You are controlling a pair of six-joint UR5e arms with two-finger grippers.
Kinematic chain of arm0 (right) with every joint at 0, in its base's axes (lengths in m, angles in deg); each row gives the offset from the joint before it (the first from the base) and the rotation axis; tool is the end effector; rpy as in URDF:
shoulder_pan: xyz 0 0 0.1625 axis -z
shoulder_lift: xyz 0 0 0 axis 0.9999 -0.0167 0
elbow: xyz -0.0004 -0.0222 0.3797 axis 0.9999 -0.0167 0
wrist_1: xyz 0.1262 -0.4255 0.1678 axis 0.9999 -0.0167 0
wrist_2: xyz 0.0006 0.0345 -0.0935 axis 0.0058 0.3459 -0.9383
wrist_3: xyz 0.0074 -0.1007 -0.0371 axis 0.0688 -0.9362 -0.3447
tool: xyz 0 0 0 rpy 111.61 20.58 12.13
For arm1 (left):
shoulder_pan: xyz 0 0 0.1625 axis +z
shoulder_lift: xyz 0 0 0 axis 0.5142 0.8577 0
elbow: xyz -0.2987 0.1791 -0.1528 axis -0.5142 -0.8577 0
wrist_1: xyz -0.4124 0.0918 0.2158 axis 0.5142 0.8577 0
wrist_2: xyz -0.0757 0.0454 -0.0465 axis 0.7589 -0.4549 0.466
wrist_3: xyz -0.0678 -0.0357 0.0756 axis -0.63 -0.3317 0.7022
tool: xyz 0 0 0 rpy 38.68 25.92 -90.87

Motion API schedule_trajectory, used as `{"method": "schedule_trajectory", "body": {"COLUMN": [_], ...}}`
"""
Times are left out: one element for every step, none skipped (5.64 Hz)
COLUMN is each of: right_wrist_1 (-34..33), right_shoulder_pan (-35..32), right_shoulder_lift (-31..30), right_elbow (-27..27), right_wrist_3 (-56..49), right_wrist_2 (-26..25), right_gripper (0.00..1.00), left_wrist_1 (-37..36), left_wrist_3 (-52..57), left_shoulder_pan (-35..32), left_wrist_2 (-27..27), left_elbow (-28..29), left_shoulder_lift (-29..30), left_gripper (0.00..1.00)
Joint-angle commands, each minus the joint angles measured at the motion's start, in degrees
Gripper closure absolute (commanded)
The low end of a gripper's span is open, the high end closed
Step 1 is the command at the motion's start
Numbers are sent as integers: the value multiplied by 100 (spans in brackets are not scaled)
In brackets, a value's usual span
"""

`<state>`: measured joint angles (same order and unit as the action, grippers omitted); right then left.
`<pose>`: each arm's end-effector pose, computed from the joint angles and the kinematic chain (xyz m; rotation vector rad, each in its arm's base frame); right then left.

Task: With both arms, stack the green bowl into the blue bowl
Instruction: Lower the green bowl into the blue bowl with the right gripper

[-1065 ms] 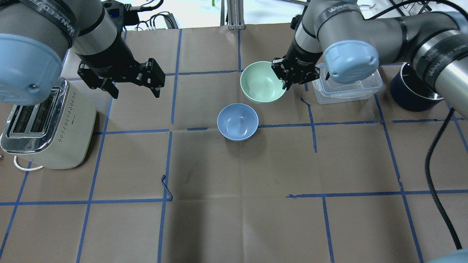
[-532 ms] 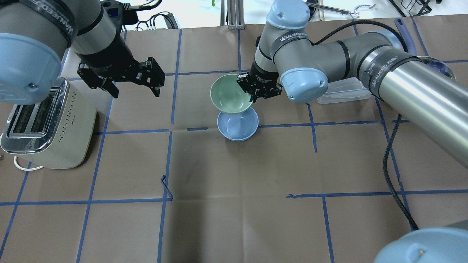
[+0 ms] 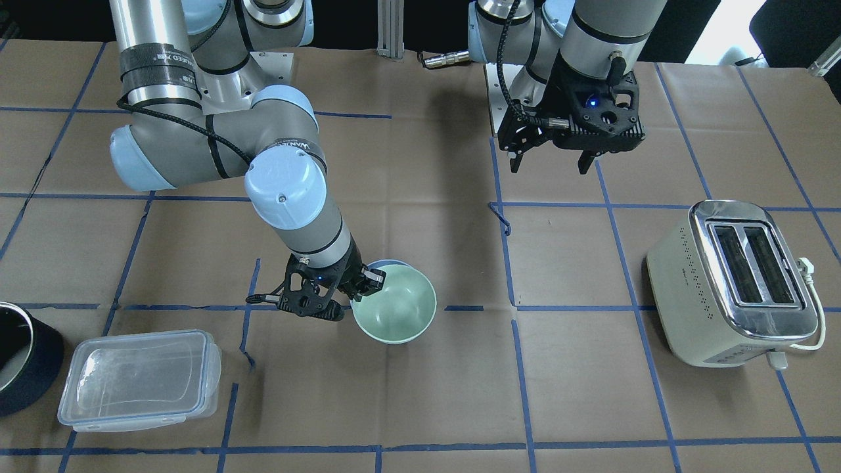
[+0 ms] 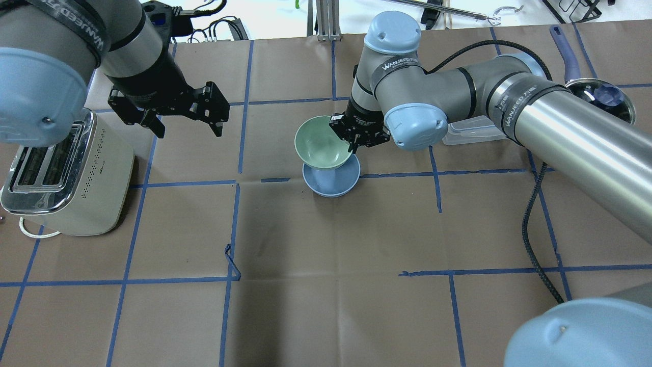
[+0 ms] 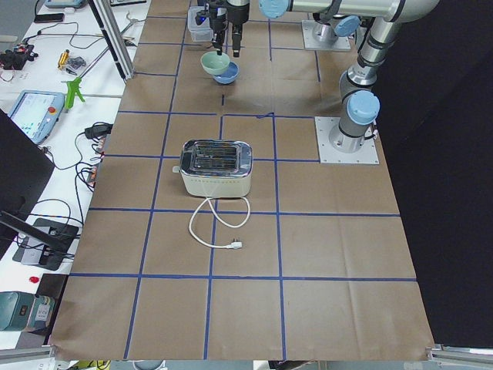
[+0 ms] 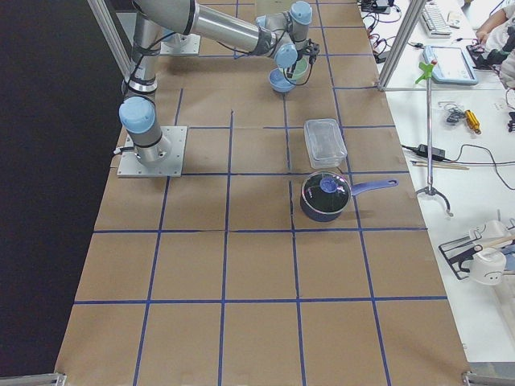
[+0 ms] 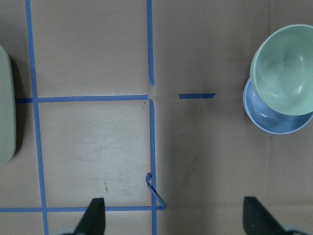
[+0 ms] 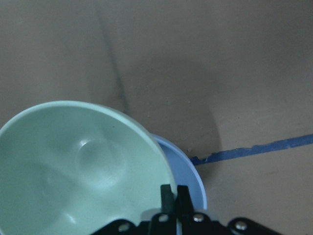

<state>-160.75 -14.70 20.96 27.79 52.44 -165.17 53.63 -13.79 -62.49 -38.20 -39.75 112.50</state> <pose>0.3055 -0.6096 0.1986 0.3813 2.9430 0.0511 -0.1646 -0.5418 0.4342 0.0241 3.1302 -0.0529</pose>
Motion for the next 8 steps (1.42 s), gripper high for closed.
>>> {"method": "schedule_trajectory", "body": {"right_wrist_1": [102,59,-20,-55,-64,-56,-47,-47], "right_shoulder_pan": [47,56,56,47,47,38,38,38], "right_shoulder_lift": [-118,-267,-303,-234,-155,-137,-136,-136], "right_elbow": [155,409,542,552,543,552,587,526], "right_wrist_3": [-18,-36,-45,-201,-194,-133,-159,-168], "right_wrist_2": [3,12,12,20,29,73,91,100], "right_gripper": [93,93,93,93,93,91,49,0], "left_wrist_1": [6,6,-2,-2,-20,-46,-55,-55], "left_wrist_3": [0,0,0,0,0,0,9,9], "left_shoulder_pan": [-8,-8,-8,1,1,1,1,9], "left_wrist_2": [28,2,11,63,90,64,29,28], "left_elbow": [-2,-2,-2,7,7,16,7,16], "left_shoulder_lift": [-3,-3,-3,-3,49,93,93,93], "left_gripper": [1,1,1,1,1,1,1,1]}}
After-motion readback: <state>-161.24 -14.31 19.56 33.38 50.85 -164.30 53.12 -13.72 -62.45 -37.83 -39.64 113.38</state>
